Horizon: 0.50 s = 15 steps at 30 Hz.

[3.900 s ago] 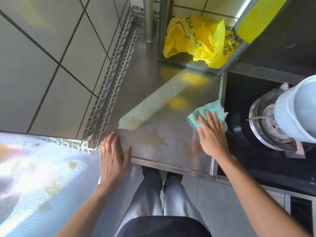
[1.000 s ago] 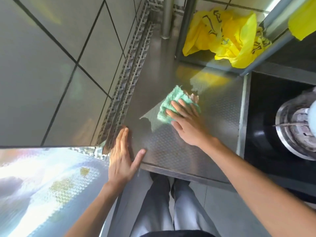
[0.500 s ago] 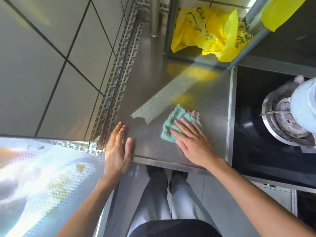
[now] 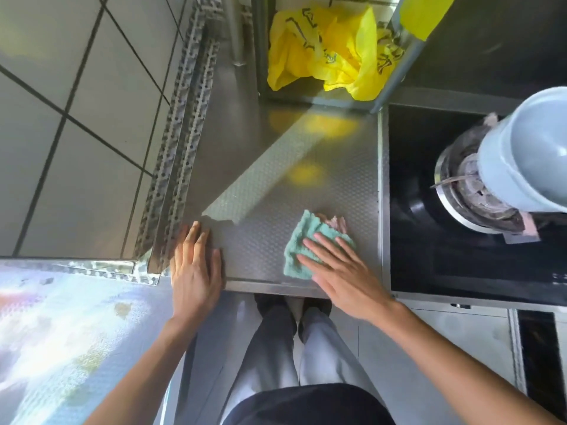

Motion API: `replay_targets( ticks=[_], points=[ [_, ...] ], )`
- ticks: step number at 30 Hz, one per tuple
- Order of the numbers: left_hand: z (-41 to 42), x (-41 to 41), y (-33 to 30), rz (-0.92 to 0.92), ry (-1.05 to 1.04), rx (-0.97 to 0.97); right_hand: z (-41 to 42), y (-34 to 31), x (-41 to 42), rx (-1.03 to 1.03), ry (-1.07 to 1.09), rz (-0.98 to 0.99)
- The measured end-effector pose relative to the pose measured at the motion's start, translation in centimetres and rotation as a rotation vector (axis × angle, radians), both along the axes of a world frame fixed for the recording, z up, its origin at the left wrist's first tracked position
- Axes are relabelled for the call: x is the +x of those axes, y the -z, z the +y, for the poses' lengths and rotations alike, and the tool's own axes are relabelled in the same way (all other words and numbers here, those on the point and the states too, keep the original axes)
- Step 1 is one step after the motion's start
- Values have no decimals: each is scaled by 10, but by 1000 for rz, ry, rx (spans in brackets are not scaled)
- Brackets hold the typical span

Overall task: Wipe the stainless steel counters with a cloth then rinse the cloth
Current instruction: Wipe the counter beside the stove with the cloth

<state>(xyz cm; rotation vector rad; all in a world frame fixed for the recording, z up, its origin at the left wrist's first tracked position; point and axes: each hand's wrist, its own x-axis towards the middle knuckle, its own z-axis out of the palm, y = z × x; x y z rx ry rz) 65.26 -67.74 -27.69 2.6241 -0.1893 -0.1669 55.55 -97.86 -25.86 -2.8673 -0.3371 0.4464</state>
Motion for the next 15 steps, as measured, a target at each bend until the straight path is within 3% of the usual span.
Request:
replay_targets(
  ticks=[3, 7, 11, 15],
  points=[
    [-1, 0, 4, -17, 2, 26, -23, -4, 38, -56, 193, -5],
    [-22, -2, 2, -40, 0, 10, 35, 0, 93, -11, 329, -76],
    [-50, 1, 3, -27, 34, -7, 63, 6, 47, 84, 138, -100],
    [-62, 1, 7, -47, 36, 14, 1, 9, -23, 61, 6, -43]
  ],
)
